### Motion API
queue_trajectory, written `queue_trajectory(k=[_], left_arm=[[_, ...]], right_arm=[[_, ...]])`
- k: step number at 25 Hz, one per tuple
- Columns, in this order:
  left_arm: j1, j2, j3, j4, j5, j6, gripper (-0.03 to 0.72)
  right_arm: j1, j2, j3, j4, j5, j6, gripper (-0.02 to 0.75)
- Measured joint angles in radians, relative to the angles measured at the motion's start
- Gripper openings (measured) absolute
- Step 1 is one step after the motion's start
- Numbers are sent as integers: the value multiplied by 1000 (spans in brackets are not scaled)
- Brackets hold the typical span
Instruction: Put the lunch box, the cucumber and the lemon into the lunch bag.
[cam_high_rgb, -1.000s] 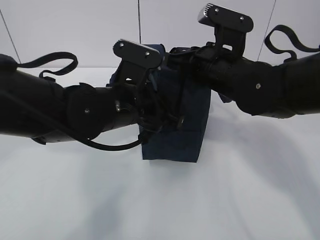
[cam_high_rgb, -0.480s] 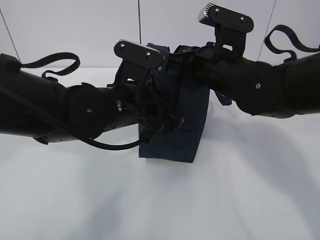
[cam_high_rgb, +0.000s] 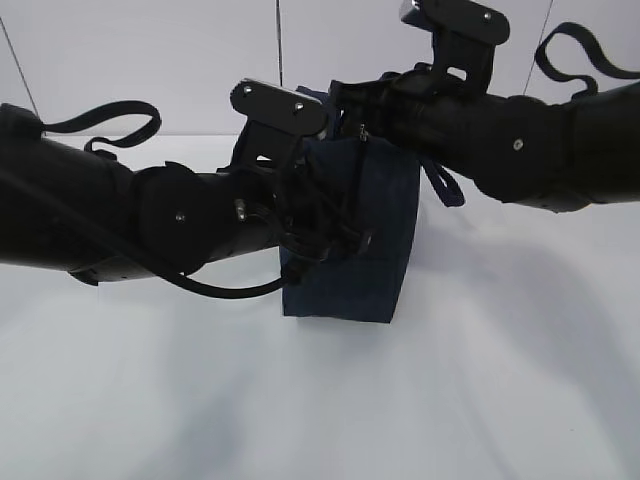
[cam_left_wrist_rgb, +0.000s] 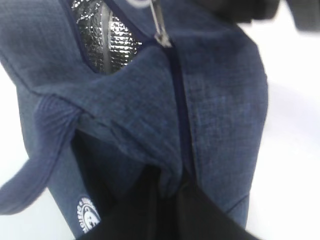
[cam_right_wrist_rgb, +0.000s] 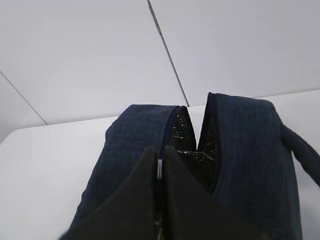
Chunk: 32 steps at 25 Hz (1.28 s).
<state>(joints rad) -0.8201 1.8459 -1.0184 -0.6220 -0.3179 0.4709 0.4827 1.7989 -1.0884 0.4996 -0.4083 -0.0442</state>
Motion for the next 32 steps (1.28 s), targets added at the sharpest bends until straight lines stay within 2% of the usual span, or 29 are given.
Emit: queue_trajectory(k=[7,20,32], left_arm=[[0,-2,-1,13,4,0,-9],[0,-22,55,108,-14,4,-9],[0,-29,57,145,5,4,-9]], right_arm=[[-19,0,-36,0,85,0,0],[-22,-57,-45,-6,219,-52,0],[-24,-24,-75,-6,232,-126,0]])
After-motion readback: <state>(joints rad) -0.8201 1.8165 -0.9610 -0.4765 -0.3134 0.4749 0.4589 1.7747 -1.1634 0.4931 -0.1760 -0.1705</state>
